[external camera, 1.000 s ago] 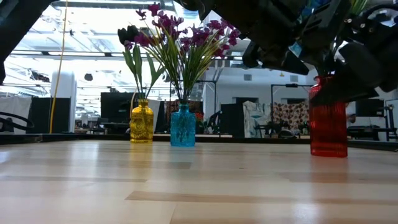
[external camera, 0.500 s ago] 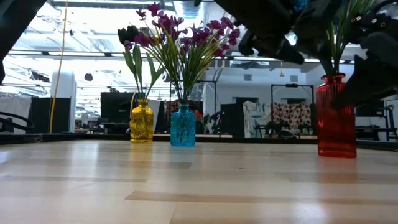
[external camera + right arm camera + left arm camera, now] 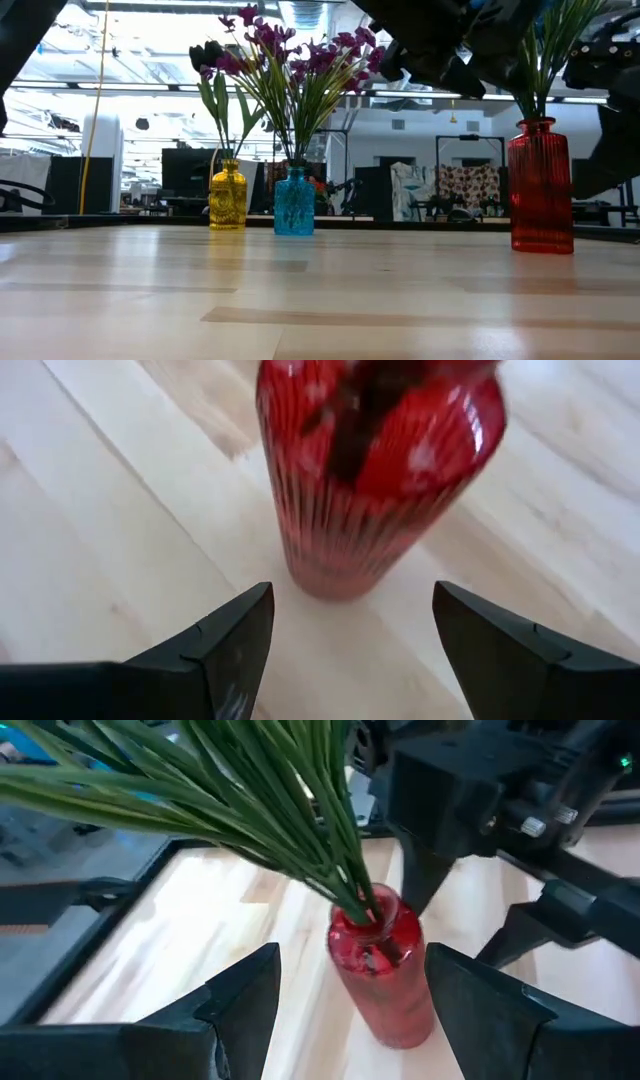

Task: Sort flowers into vase by color
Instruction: Adjust the red vase with flowers

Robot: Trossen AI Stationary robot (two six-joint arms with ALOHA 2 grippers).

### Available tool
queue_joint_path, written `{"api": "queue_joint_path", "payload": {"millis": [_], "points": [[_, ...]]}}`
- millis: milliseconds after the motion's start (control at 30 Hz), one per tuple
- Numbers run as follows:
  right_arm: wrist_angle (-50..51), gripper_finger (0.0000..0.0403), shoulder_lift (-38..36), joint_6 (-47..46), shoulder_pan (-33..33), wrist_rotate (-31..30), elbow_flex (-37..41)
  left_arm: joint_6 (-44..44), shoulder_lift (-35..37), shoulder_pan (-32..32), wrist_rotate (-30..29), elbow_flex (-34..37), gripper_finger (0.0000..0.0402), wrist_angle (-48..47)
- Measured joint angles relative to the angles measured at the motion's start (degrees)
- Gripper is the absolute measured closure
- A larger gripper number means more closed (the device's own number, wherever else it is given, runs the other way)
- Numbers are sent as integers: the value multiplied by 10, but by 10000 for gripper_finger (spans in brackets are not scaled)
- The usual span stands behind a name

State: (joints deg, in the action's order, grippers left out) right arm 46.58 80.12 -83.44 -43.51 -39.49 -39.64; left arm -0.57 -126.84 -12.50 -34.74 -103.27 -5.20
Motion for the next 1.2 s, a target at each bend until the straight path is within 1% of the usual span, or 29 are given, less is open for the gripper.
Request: {"api": "queue_joint_path", "payload": {"millis": [333,467,667,833,967,1100,1200], "points": [[11,102,-5,44,-4,108,0,8,29,-8,-5,1,165,-28],[18,102,-20,46,-23,126,0,8,44,-10,-6,1,165,-44],[40,102,-53,46,-65,129,0,8,57,-13,-5,1,165,-52],[71,102,-102,45,-99,140,0,21,72,-17,-5,1,165,-61],[79,102,-157,73,-122,144,0,27,109,-24,-6,1,170,-87],[79,103,-221,112,-135,146,0,26,154,-36,-9,1,196,-131],[79,117,-265,157,-143,146,0,26,187,-50,-32,1,229,-163]]}}
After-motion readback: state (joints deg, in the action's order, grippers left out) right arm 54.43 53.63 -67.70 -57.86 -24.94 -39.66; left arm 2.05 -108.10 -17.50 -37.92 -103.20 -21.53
